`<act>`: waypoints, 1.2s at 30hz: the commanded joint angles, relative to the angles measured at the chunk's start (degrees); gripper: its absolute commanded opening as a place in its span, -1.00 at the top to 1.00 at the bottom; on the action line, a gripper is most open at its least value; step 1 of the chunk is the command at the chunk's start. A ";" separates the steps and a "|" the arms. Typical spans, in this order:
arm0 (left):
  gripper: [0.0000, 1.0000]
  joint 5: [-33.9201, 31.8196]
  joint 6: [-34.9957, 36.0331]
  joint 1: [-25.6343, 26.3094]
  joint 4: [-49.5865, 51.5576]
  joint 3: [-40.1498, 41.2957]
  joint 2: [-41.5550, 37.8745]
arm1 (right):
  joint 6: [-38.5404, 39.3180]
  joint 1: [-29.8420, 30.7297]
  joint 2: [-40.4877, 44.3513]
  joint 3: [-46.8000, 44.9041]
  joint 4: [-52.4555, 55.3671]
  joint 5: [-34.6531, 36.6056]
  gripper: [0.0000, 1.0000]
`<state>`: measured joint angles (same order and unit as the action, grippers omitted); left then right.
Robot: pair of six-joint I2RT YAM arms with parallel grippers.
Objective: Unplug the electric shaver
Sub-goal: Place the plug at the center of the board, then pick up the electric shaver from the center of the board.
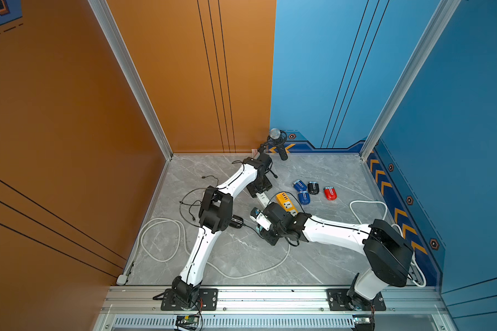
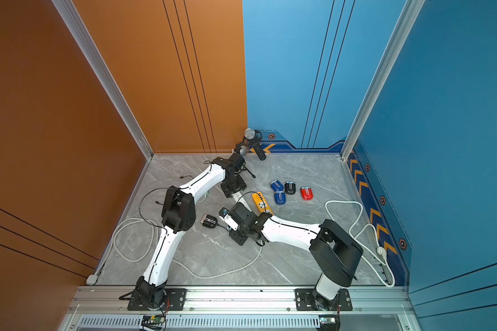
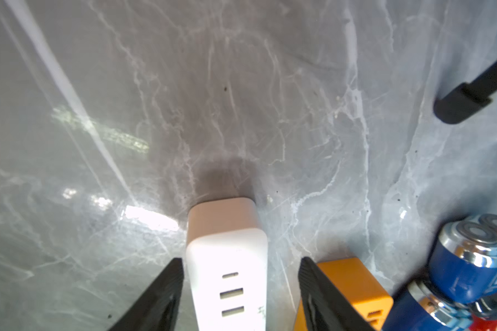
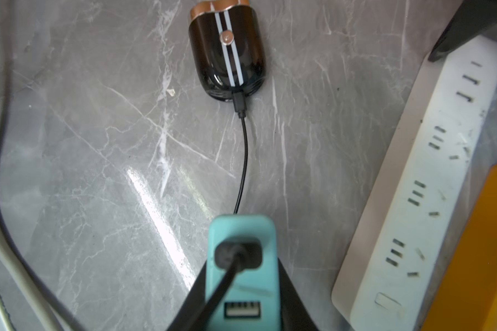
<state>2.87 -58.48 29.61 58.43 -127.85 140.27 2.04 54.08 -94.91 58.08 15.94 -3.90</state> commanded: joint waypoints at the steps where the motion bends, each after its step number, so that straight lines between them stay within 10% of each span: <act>1: -0.49 -2.25 1.62 0.79 0.58 0.94 -2.34 | -1.84 0.22 0.92 -1.25 2.08 2.11 0.49; 19: -0.63 -7.82 7.97 0.31 0.68 3.93 -9.65 | -10.82 3.35 -2.07 -2.34 2.92 4.77 0.05; 36: -0.67 -14.59 11.82 -4.87 0.63 12.94 -23.99 | -2.67 4.72 9.57 -0.61 1.82 8.44 -0.20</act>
<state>-7.99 -47.75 27.05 57.95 -117.80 121.75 -3.84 58.57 -85.52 55.81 18.41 4.16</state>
